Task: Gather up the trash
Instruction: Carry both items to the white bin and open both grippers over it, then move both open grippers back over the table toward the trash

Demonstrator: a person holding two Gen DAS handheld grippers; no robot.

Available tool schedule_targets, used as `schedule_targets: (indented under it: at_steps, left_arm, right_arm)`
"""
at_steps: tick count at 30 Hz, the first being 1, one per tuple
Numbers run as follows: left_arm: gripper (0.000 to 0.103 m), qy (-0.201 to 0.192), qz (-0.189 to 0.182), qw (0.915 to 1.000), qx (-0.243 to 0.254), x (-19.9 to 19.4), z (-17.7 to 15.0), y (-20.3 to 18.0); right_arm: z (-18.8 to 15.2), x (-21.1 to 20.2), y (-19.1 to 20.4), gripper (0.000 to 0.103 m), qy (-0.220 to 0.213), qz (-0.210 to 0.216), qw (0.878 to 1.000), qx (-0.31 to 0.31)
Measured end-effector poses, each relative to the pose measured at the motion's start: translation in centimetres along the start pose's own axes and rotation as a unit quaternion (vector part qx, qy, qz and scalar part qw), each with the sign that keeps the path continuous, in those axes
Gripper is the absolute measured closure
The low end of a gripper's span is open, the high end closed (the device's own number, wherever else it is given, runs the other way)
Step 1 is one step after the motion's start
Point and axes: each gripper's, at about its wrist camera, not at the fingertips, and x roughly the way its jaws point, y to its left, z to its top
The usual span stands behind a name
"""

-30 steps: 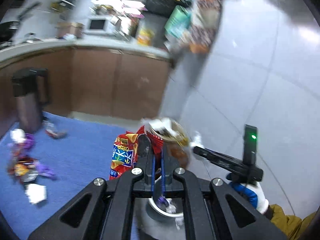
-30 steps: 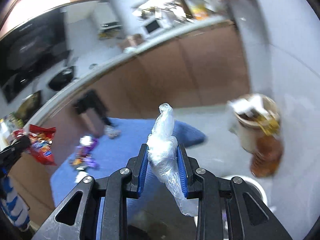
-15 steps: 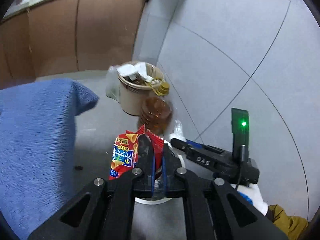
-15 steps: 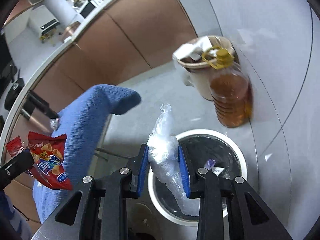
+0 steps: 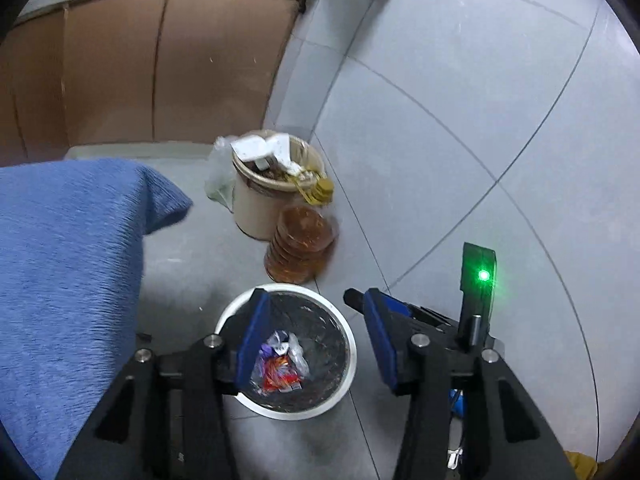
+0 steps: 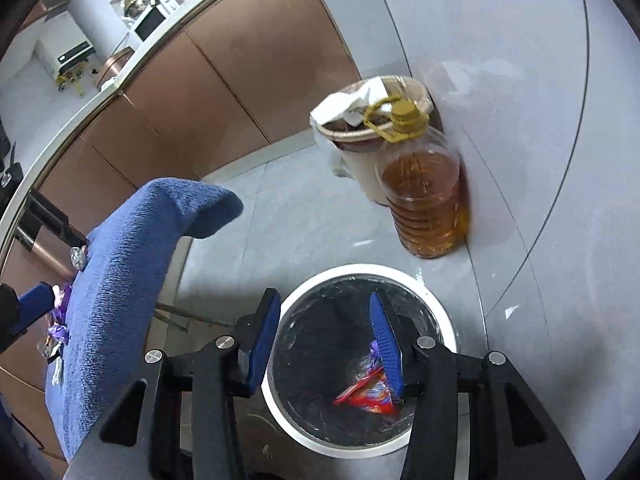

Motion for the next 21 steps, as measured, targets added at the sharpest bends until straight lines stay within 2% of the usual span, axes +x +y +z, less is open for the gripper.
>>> schedule_targets:
  at_steps: [5, 9, 14, 16, 21]
  left_arm:
    - [0.056, -0.057, 0.025, 0.9981, -0.004, -4.2, 0.0, 0.7]
    - [0.056, -0.111, 0.054, 0.9923, -0.009, -8.8, -0.5, 1.4]
    - [0.056, -0.160, 0.092, 0.9827, -0.014, -15.1, -1.4, 2.5]
    - [0.053, -0.180, 0.104, 0.9779, -0.022, -17.9, -2.1, 3.3]
    - [0.048, -0.228, 0.139, 0.9626, -0.046, -24.7, -4.5, 5.9]
  right_arm:
    - [0.8, -2.6, 3.1, 0.054, -0.028, 0.004, 0.999, -0.040]
    - [1.3, -5.5, 6.2, 0.053, -0.055, 0.020, 0.996, -0.070]
    - [1.8, -10.0, 11.0, 0.051, -0.093, 0.045, 0.988, -0.112]
    - [1.9, -11.7, 12.9, 0.050, -0.106, 0.057, 0.984, -0.131]
    - [1.3, -16.5, 18.8, 0.048, -0.140, 0.095, 0.968, -0.187]
